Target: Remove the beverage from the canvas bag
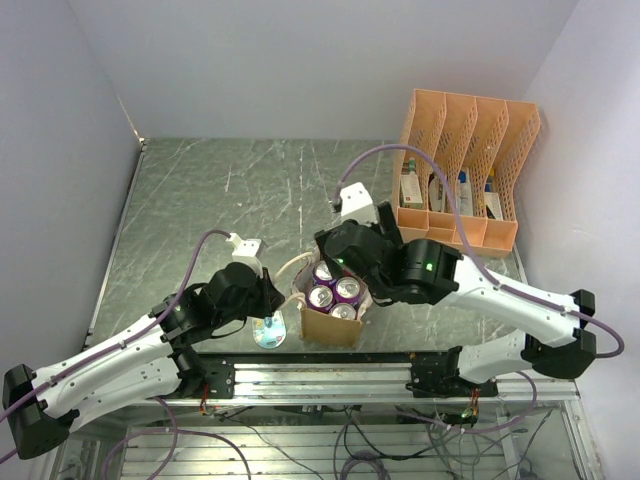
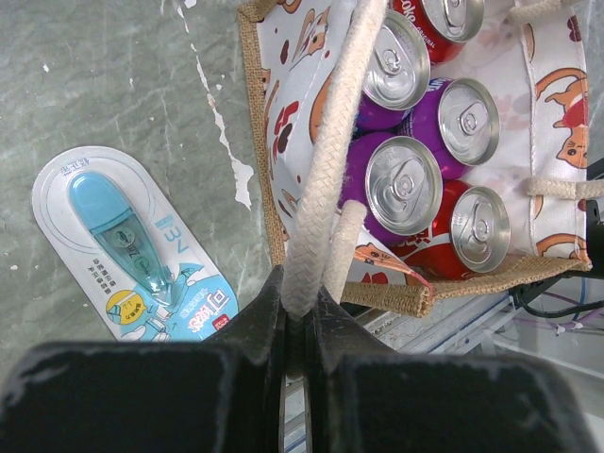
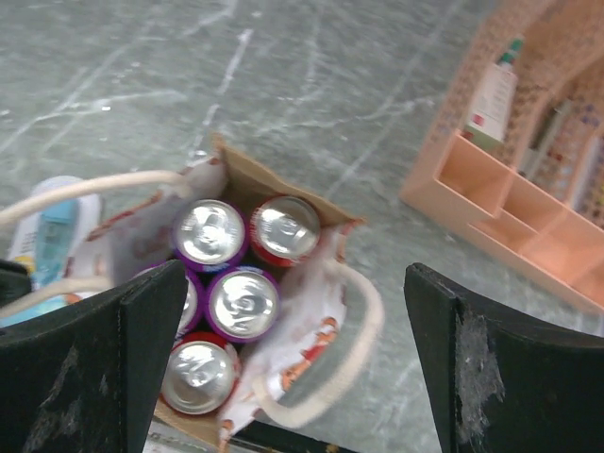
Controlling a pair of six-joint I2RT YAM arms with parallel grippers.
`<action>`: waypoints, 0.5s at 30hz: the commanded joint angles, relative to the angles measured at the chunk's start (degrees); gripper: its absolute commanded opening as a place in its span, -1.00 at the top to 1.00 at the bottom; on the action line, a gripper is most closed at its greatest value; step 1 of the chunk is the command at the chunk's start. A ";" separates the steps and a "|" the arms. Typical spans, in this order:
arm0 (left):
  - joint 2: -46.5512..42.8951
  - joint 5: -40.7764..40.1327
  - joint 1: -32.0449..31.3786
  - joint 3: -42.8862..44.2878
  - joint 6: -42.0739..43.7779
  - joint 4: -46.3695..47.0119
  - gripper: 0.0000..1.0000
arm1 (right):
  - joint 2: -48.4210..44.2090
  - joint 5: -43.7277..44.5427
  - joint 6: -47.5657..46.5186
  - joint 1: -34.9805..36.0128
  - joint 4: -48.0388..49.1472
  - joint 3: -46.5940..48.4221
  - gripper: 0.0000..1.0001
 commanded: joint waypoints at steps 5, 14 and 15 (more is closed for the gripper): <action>-0.78 -0.20 0.16 1.76 0.15 -1.57 0.86 | 9.38 -10.17 -2.95 -1.38 7.79 -2.58 -0.78; -3.16 -0.67 0.17 1.07 -0.26 -2.74 0.86 | 5.37 -25.55 -0.62 -10.48 16.43 -17.97 -0.66; -2.95 -0.75 0.15 1.06 -0.20 -2.70 0.86 | 5.17 -26.46 -0.25 -10.89 17.05 -18.57 -0.66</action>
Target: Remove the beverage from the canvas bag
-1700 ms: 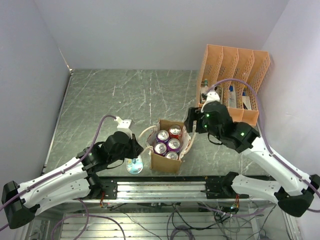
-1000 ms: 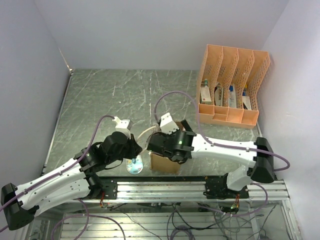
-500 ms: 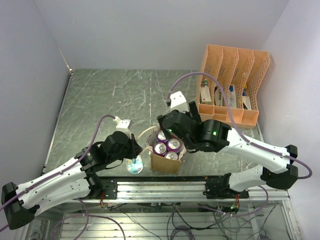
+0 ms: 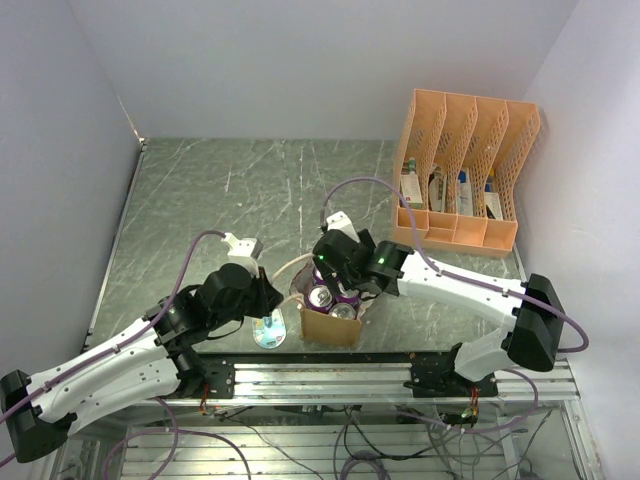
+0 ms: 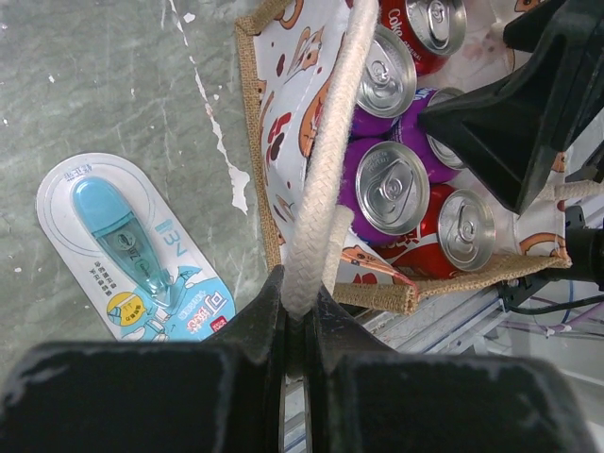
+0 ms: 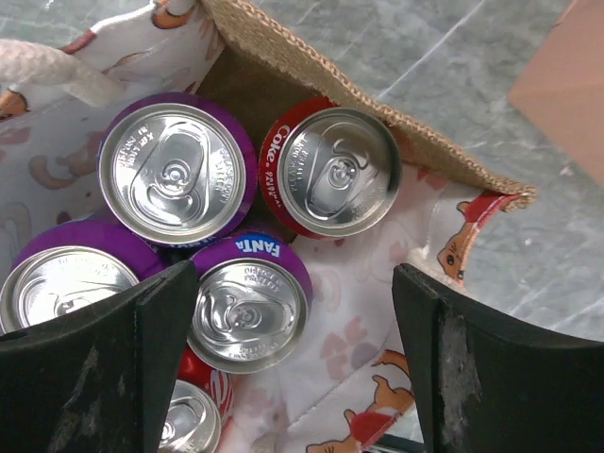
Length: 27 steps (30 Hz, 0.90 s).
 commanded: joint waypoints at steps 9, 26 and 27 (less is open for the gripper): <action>0.09 0.11 0.20 0.81 -0.16 -1.39 0.86 | 0.88 -7.70 11.15 -4.46 1.07 -0.92 -0.63; 2.16 0.77 0.18 0.90 0.13 0.80 0.86 | 0.21 -12.17 16.94 -3.13 -0.67 -5.28 -0.53; 2.29 0.81 0.19 0.82 0.09 0.97 0.86 | 0.54 -12.05 17.13 -2.78 -0.72 -5.38 -0.53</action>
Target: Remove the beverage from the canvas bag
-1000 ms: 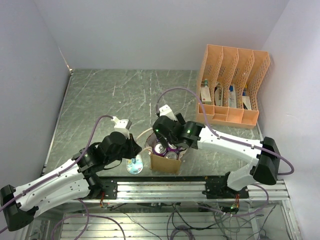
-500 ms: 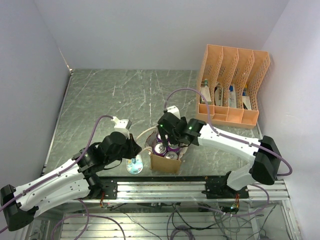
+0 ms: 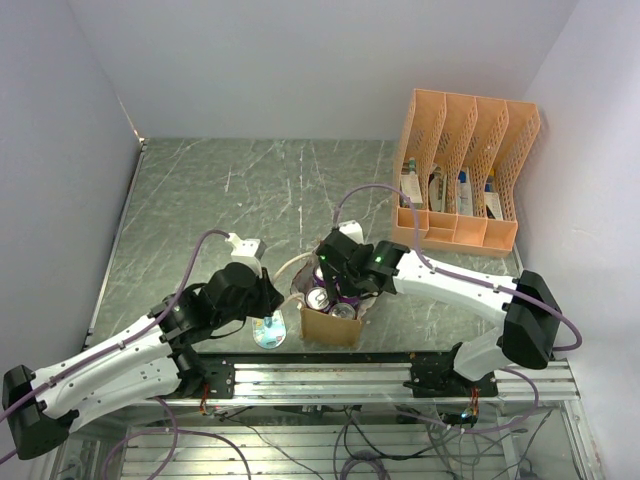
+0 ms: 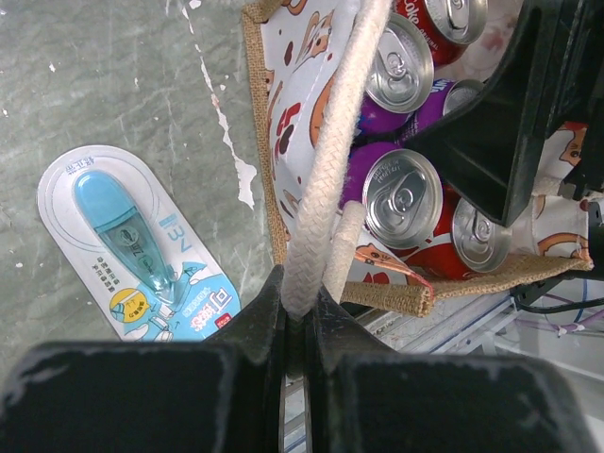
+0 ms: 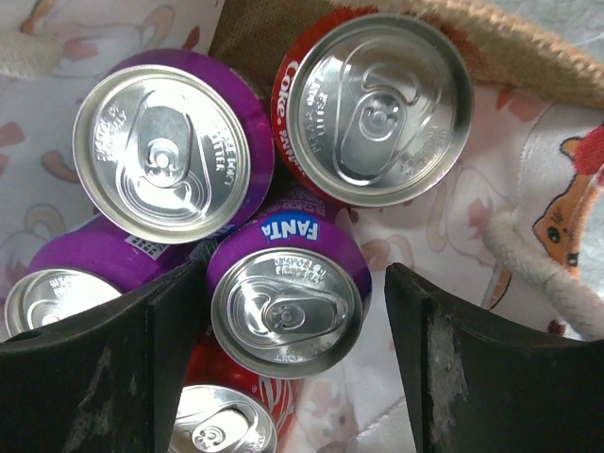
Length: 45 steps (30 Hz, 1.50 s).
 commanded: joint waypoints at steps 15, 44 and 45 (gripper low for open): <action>-0.43 0.57 0.16 1.28 -0.30 0.16 0.86 | 2.90 -0.83 1.80 2.13 3.35 -5.12 -0.47; -1.63 0.04 0.14 0.39 -0.74 -0.53 0.86 | -14.40 -1.46 1.14 2.16 5.58 -2.49 0.93; -1.72 0.03 0.19 0.35 -0.76 -0.54 0.86 | -15.26 -1.69 1.31 2.16 6.22 -2.75 0.93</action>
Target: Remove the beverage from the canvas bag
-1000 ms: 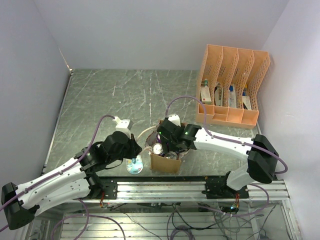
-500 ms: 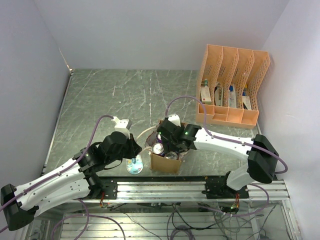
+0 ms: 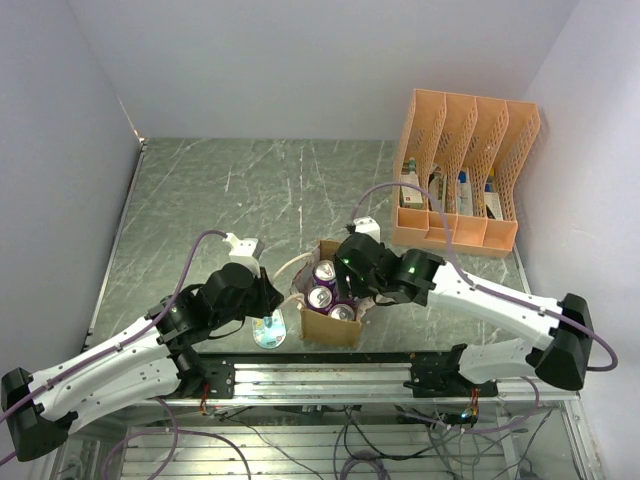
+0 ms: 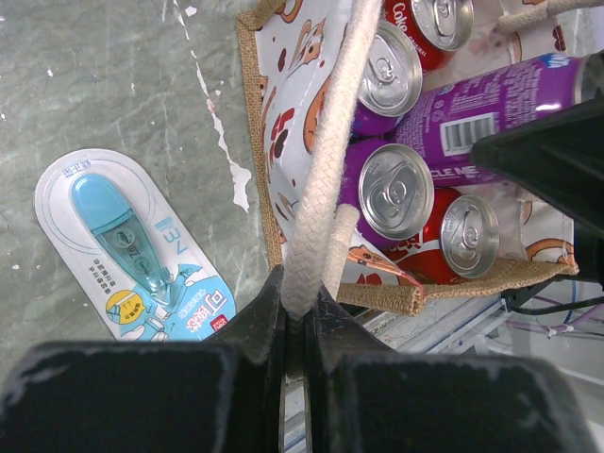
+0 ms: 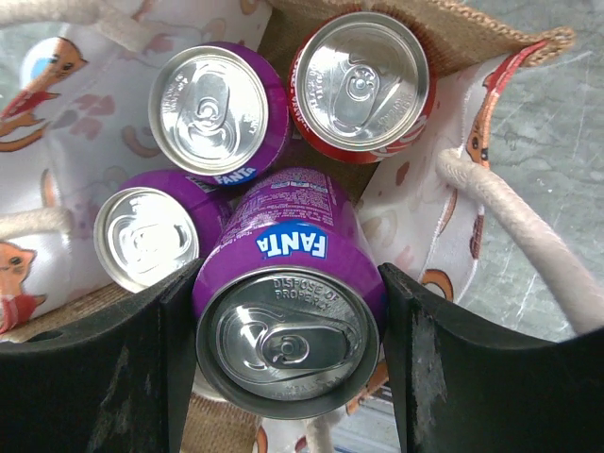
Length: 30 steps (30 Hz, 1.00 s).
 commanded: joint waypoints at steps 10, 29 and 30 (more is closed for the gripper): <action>-1.14 0.70 0.23 -0.40 -0.82 -0.16 0.86 | -10.85 -7.35 1.61 -0.24 13.59 -2.60 0.99; -3.68 0.99 0.16 -0.63 -1.93 -1.50 0.86 | -17.57 -13.51 9.13 -1.66 35.18 -11.47 1.00; -3.69 1.09 0.19 -0.76 -1.98 -1.28 0.86 | -18.48 -13.66 10.06 -1.76 37.25 -12.34 1.00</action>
